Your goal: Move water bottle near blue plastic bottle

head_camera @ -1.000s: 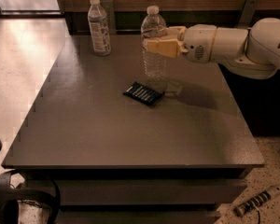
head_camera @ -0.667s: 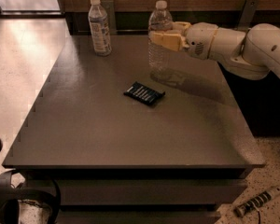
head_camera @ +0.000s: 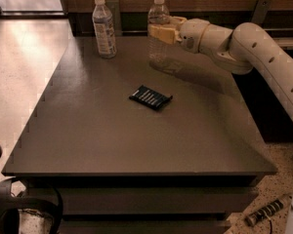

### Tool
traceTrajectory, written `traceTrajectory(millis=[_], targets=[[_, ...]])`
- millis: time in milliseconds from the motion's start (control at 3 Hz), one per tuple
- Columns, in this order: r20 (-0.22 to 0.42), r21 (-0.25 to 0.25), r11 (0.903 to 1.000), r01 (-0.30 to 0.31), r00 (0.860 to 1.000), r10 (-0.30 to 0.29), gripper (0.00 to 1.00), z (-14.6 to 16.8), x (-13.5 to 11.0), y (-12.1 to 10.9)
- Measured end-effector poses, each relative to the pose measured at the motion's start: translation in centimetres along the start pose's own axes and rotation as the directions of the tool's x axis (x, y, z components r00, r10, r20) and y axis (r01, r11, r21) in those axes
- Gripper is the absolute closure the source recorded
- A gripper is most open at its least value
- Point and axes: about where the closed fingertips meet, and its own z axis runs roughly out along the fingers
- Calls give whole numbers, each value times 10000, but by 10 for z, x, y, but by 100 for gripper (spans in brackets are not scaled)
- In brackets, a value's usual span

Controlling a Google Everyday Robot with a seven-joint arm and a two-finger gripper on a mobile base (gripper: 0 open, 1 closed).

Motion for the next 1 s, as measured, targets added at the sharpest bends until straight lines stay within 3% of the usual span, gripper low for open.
traceTrajectory(millis=[333,1000], targets=[[-21,-148,9999,11,10000,-12,100,25,6,-8],[350,-818,9966,-79,9993,108,100,65,16,5]])
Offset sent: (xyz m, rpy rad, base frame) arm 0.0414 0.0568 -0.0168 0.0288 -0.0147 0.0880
